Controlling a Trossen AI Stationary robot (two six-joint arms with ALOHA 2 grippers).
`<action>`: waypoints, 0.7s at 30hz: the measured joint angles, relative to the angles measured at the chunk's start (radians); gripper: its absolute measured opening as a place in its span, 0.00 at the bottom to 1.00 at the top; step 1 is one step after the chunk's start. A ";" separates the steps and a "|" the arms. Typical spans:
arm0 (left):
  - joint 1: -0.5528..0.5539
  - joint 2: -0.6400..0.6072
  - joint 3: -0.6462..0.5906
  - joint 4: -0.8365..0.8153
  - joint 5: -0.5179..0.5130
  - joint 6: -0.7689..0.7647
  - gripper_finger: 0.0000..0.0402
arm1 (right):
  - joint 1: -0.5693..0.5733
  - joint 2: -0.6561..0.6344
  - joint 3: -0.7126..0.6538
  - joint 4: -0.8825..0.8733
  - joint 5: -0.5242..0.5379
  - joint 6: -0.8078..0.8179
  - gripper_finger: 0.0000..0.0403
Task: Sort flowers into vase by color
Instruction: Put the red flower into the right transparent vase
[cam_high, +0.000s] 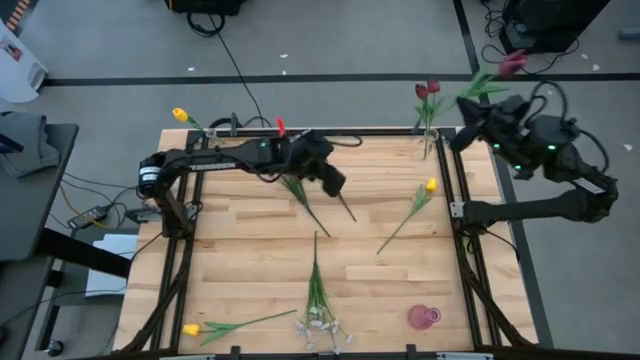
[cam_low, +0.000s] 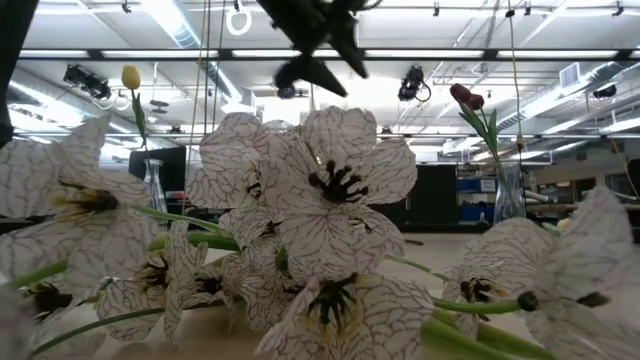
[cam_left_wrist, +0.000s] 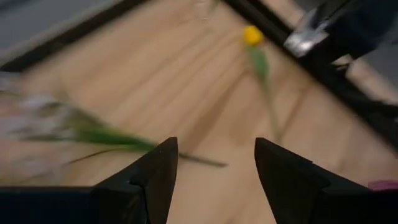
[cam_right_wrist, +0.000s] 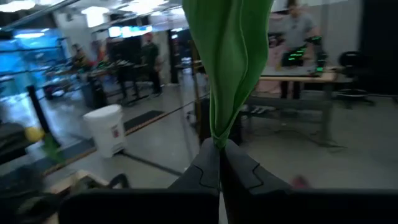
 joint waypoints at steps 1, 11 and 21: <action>-0.009 -0.019 0.000 -0.035 -0.042 0.013 0.54 | 0.000 -0.019 0.000 -0.009 0.012 0.006 0.02; -0.122 -0.264 0.000 -0.177 -0.439 0.046 0.54 | 0.000 -0.088 0.001 -0.168 0.062 0.085 0.02; -0.196 -0.424 0.002 -0.171 -0.446 0.000 0.54 | 0.000 -0.085 0.001 -0.348 0.076 0.217 0.02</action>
